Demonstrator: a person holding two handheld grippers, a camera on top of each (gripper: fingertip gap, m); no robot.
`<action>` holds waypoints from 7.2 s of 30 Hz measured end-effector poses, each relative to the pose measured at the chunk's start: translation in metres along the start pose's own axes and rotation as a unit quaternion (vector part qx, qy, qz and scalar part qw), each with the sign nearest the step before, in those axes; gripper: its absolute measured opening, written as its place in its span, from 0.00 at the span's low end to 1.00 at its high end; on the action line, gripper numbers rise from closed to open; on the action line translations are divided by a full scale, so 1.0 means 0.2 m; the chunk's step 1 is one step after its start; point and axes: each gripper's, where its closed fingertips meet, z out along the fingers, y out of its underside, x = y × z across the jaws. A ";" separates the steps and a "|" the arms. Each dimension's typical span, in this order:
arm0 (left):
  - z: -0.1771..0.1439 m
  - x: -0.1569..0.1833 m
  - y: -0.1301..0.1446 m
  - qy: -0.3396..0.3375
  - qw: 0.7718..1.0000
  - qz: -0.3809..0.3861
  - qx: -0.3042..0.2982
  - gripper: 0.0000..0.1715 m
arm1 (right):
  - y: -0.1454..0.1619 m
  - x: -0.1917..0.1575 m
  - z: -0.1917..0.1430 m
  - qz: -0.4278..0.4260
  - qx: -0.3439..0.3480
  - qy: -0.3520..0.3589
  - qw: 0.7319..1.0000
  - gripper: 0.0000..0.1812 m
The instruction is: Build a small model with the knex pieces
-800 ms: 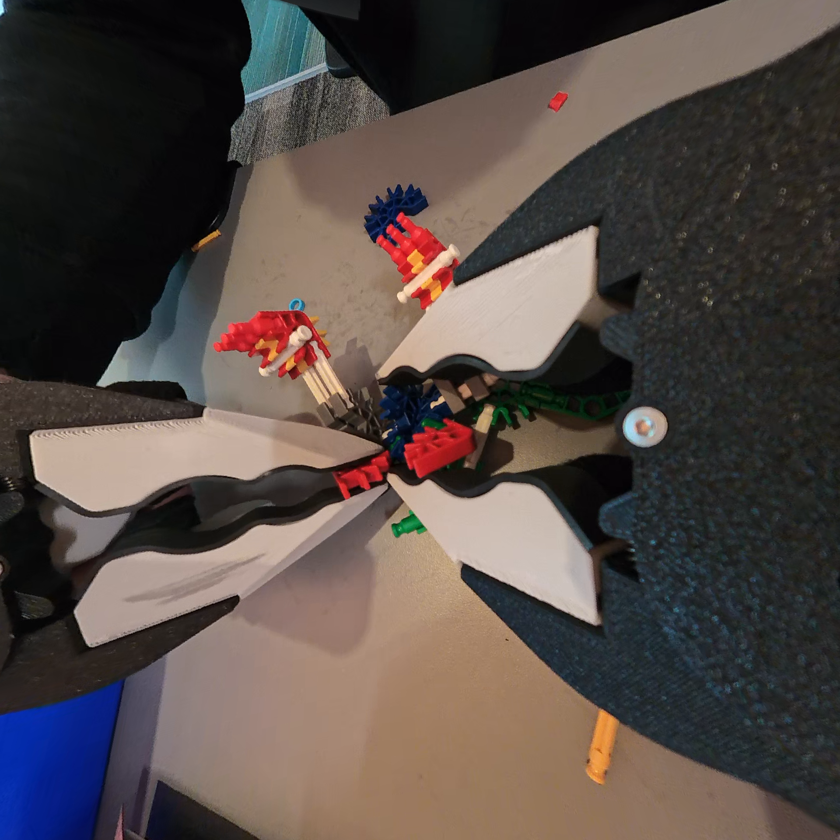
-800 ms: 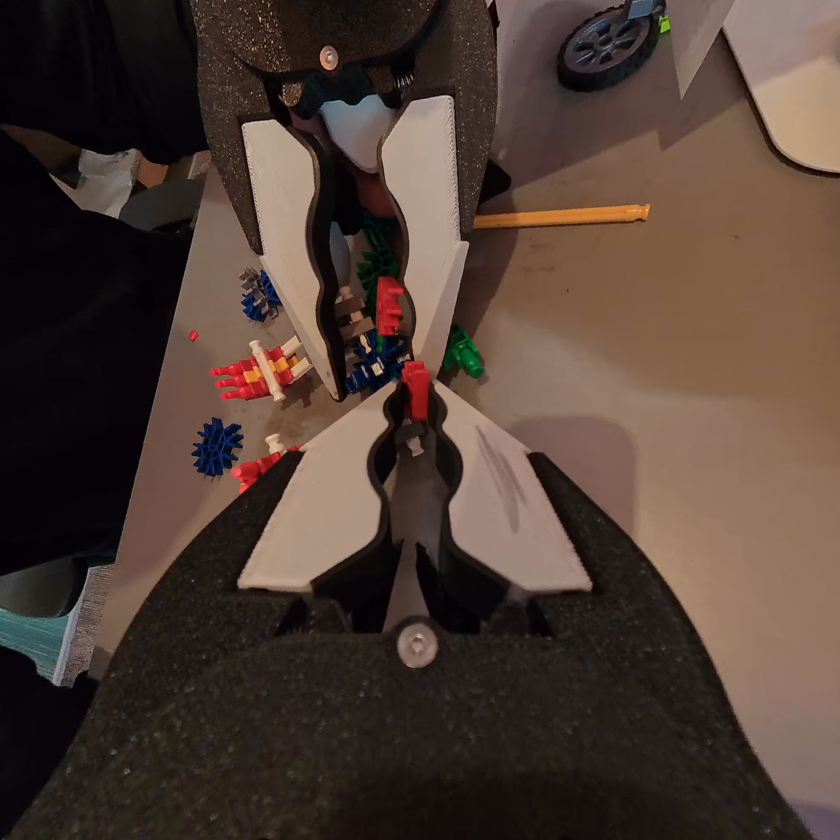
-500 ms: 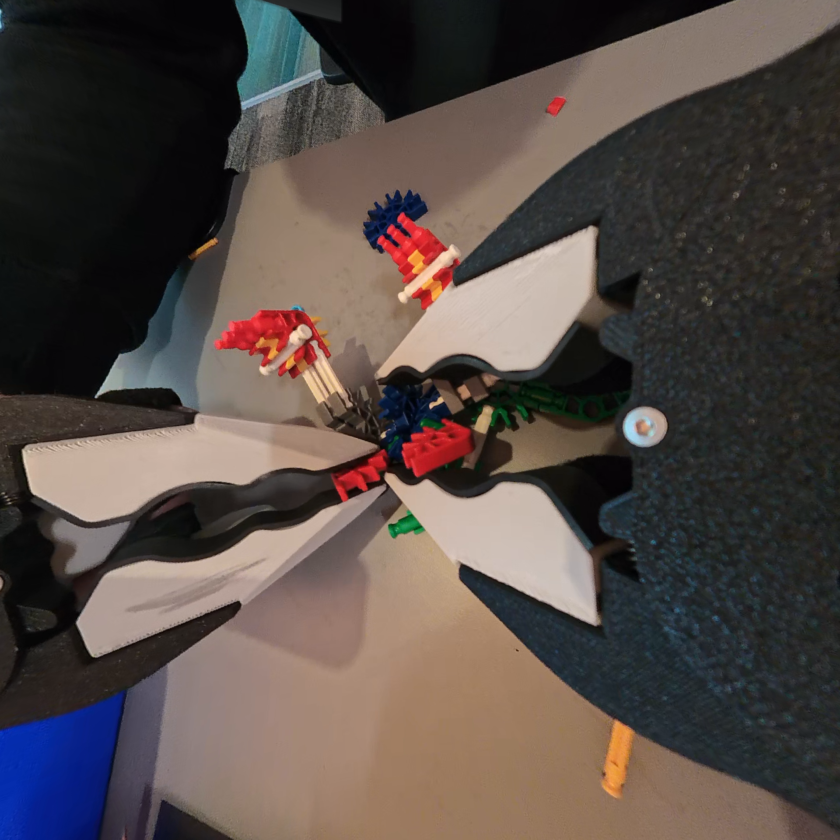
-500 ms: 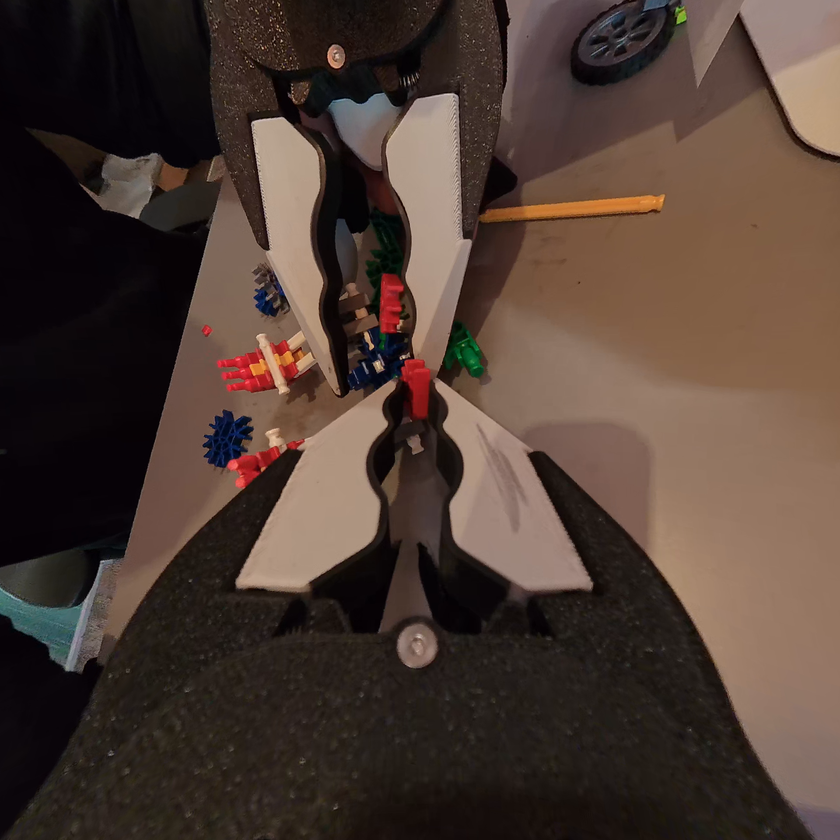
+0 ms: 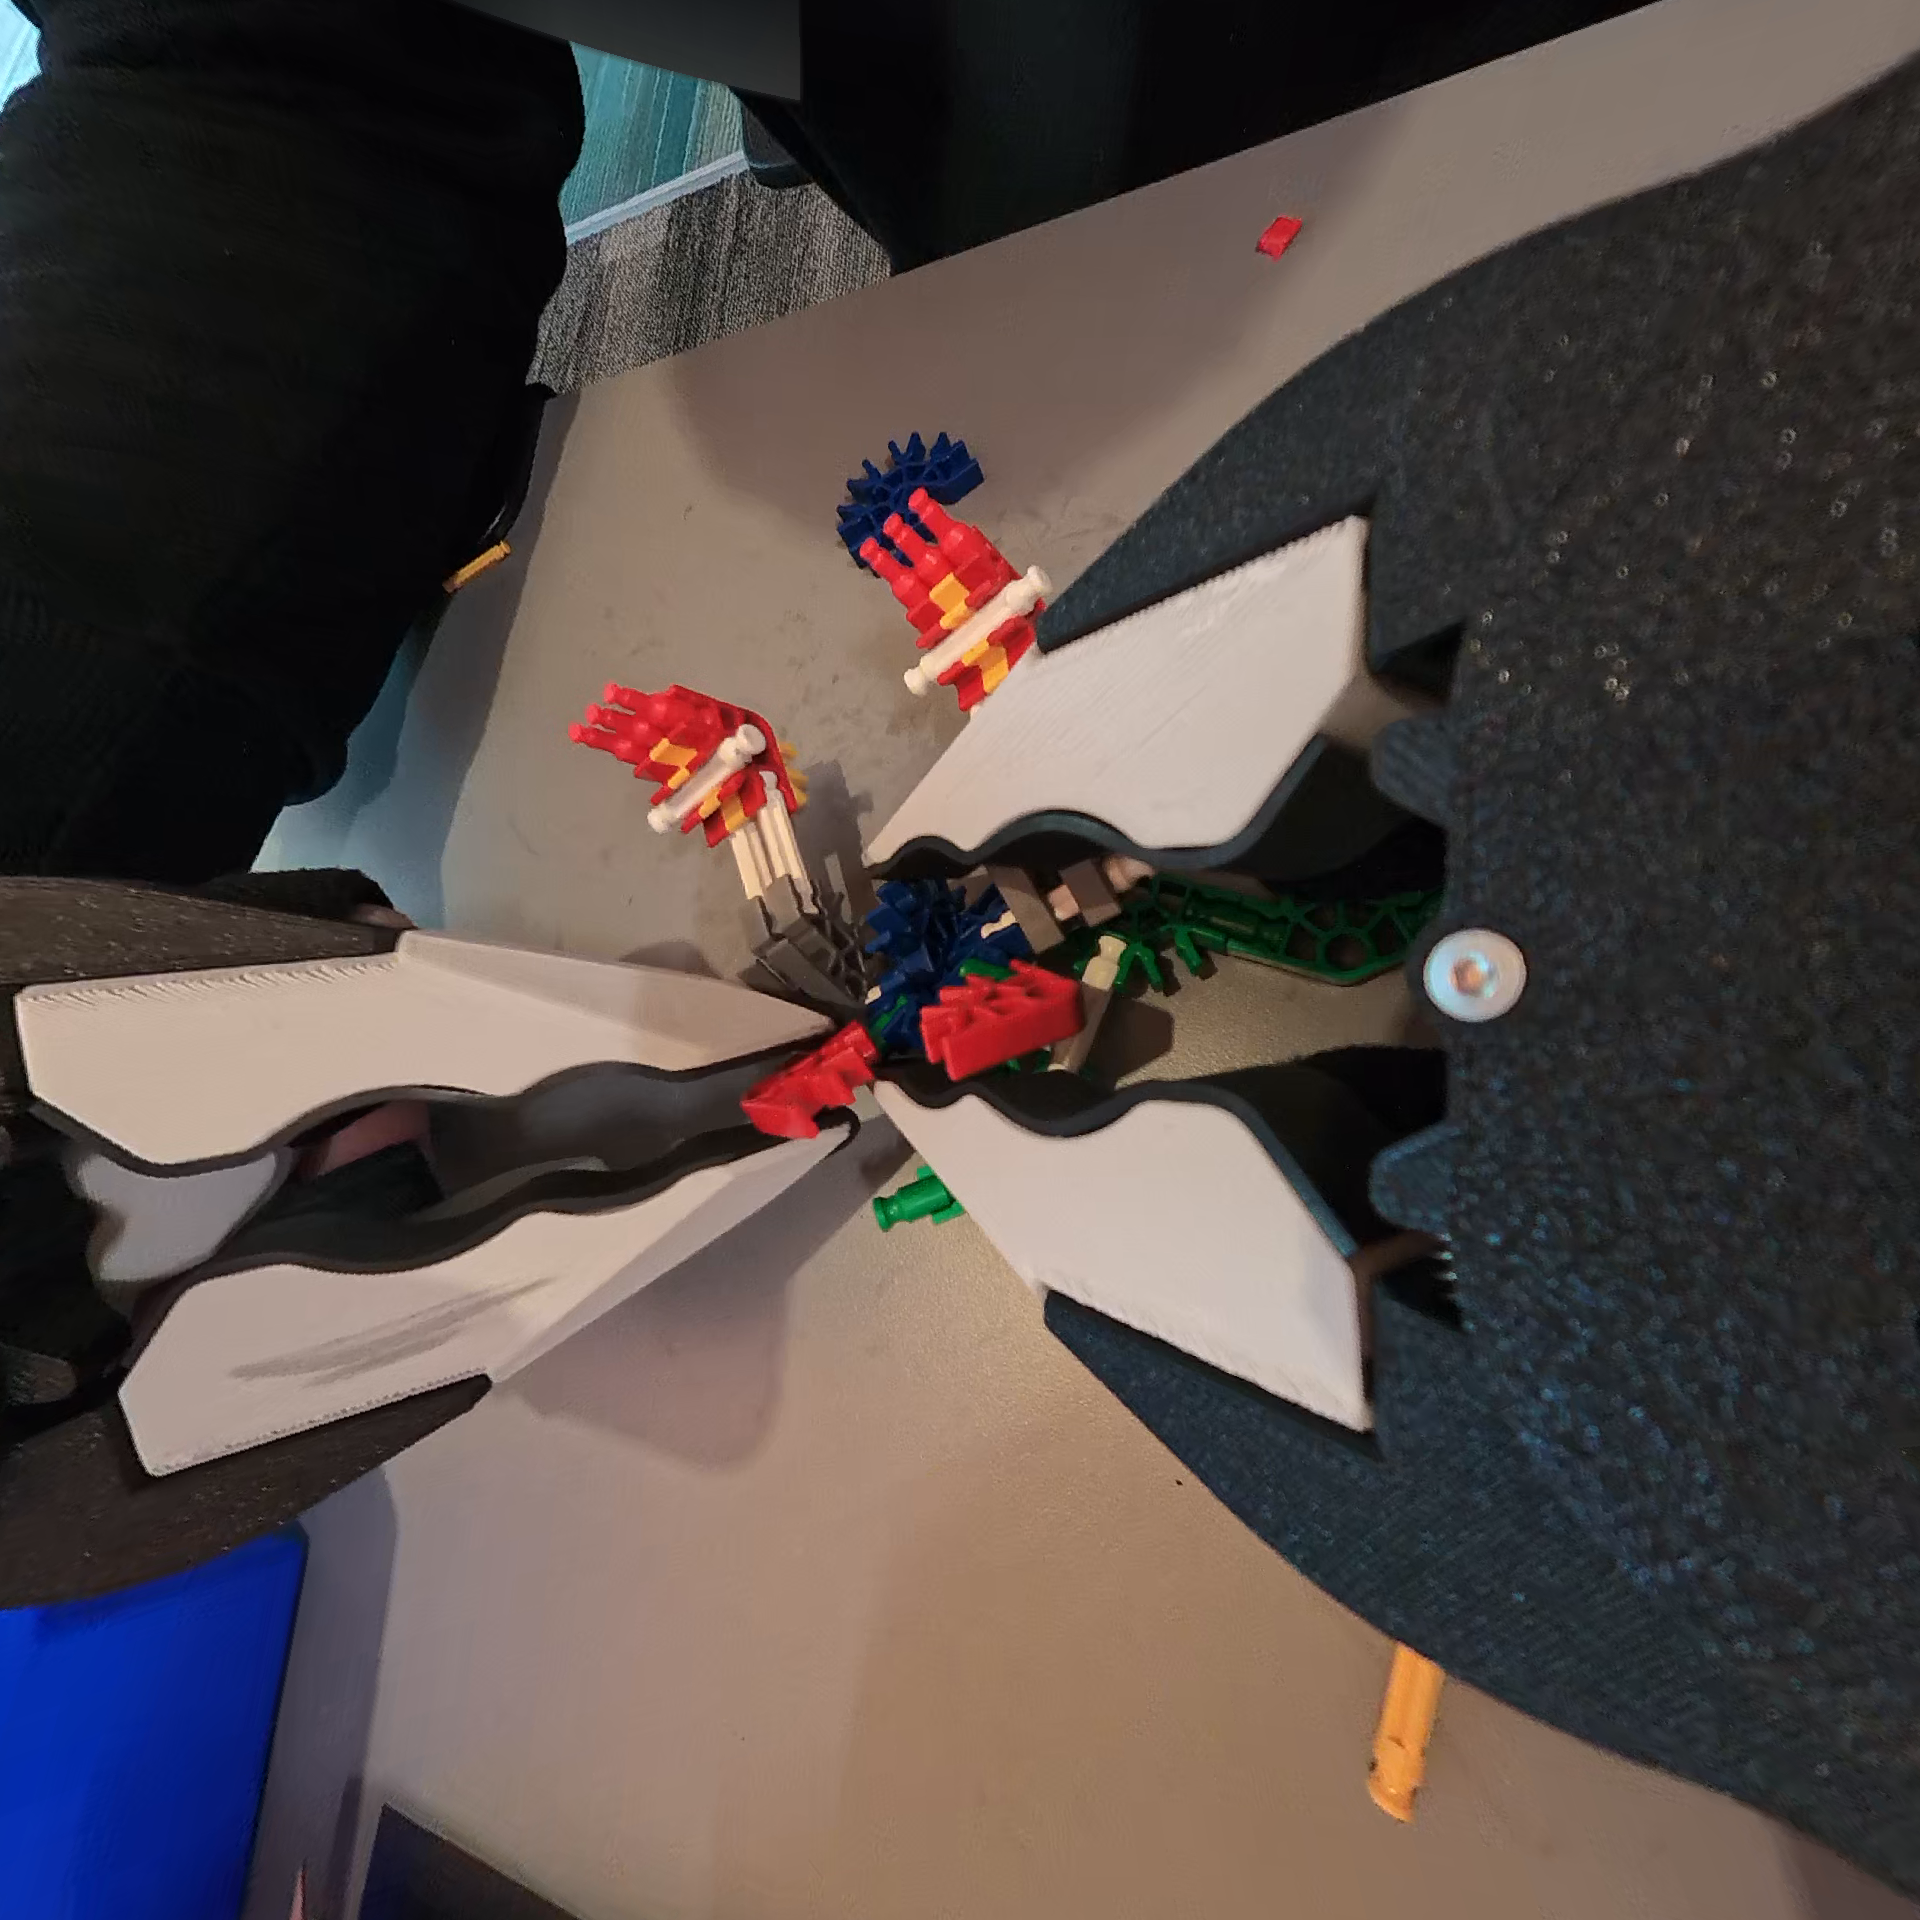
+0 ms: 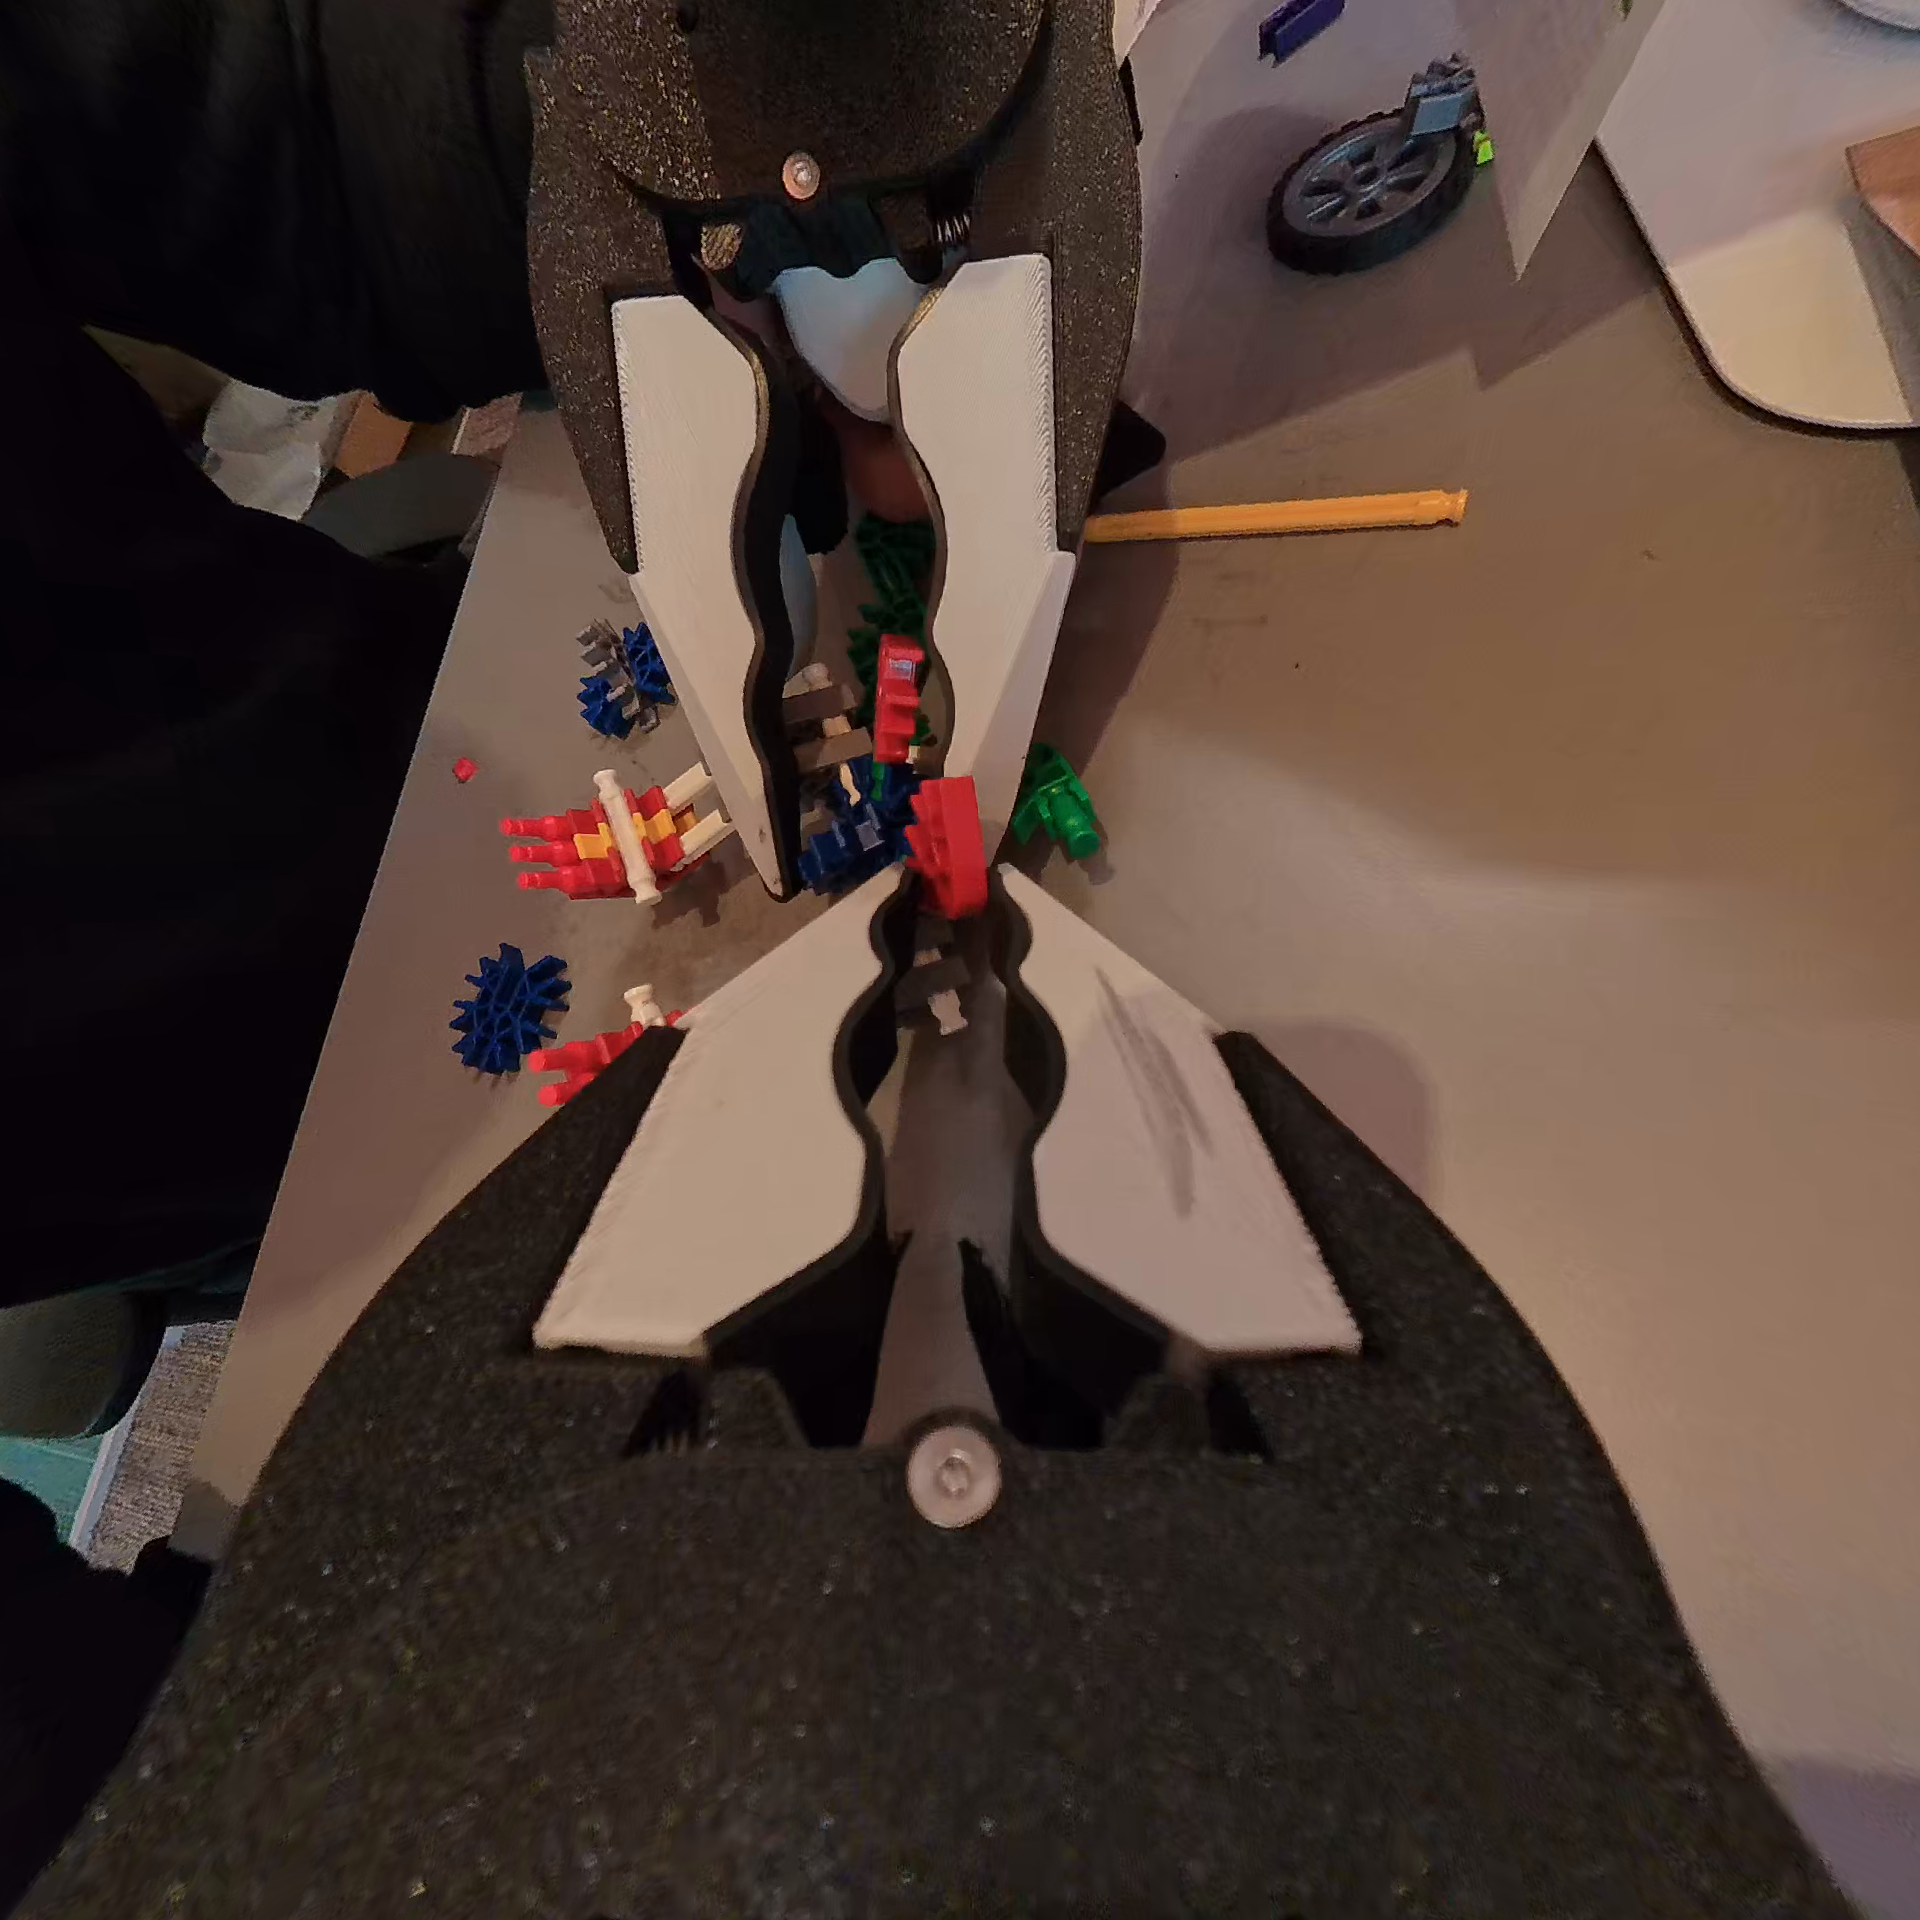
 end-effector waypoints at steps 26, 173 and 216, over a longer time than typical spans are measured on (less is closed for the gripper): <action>0.00 0.01 0.00 0.007 1.000 0.004 -0.003 0.20 | 0.02 0.02 -0.08 0.000 -0.011 0.040 0.999 0.10; -0.29 -0.15 -0.29 0.005 0.961 -0.133 0.242 0.08 | -0.33 0.07 -0.18 -0.267 0.027 0.309 0.912 0.13; -0.24 -0.16 -0.22 -0.037 0.980 -0.068 0.185 0.03 | -0.27 0.08 -0.17 -0.191 0.052 0.255 0.946 0.06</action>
